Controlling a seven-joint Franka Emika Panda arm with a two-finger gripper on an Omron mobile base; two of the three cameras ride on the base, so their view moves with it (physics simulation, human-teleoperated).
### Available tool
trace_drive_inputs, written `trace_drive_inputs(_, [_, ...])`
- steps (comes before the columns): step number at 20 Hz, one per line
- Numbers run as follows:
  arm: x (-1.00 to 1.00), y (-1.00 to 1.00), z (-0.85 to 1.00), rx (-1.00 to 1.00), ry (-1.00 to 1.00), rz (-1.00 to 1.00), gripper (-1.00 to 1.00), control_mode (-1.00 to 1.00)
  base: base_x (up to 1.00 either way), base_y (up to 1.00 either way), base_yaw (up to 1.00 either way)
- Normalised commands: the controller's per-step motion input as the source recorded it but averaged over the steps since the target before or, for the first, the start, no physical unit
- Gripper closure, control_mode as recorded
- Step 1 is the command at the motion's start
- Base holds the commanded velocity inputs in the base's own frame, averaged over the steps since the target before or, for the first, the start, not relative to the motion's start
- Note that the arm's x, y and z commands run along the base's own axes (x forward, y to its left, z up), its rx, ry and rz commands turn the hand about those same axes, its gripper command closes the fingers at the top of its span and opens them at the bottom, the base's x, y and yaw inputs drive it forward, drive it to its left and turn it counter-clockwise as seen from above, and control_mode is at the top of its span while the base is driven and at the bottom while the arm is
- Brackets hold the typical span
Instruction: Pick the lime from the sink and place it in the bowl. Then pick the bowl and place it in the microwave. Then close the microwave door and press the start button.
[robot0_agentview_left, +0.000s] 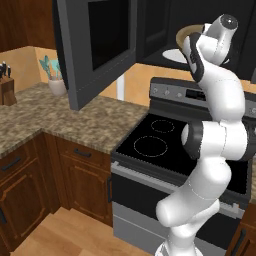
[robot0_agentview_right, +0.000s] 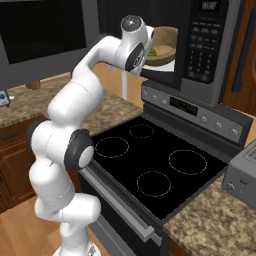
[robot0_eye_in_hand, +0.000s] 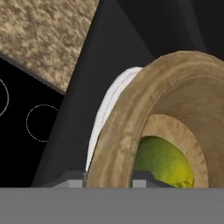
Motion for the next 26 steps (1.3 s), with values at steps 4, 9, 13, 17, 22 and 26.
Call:
trace_drive_inputs(4, [0.28, 0.00, -0.57, -0.01, 0.00, 0.00, -1.00, -1.00, 0.00, 0.00, 0.00])
trace_drive_inputs(9, [0.24, 0.00, -0.13, -0.01, -0.06, 0.00, -1.00, -1.00, 0.00, 0.00, 0.00])
trace_drive_inputs(13, [0.15, 0.07, -0.12, -0.04, -0.21, 0.00, -1.00, -1.00, 0.00, 0.00, 0.00])
trace_drive_inputs(17, [-0.34, 0.43, 0.00, -0.14, -0.56, 0.00, -1.00, -1.00, 0.00, 0.00, 0.00])
trace_drive_inputs(22, [-0.82, 0.55, 0.00, -0.08, -0.47, 0.00, -1.00, -1.00, 0.00, 0.00, 0.00])
trace_drive_inputs(26, [-1.00, 0.47, 0.22, 0.00, 0.00, 0.00, -1.00, -1.00, 0.00, 0.00, 0.00])
